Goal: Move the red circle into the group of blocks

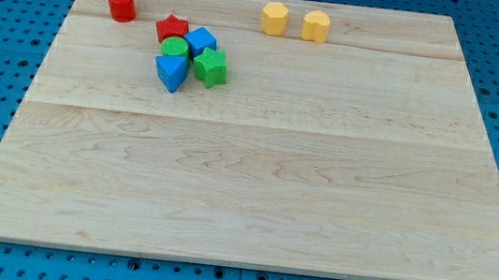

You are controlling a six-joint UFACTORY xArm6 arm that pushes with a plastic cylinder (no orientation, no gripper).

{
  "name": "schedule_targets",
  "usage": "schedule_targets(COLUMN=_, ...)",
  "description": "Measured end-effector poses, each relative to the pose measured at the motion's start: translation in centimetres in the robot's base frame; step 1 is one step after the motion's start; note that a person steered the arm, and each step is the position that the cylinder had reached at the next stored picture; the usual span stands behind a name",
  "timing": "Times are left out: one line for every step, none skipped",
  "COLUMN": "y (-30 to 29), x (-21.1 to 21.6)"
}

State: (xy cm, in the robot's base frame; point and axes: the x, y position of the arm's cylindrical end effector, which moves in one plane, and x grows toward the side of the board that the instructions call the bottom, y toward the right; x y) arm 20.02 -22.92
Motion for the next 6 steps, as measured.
schedule_targets(y=2.0, x=2.1)
schedule_targets(y=2.7, x=2.3)
schedule_targets(y=1.7, x=5.3)
schedule_targets(y=2.5, x=8.9)
schedule_targets(y=-0.6, x=7.3)
schedule_targets(y=-2.3, x=9.9)
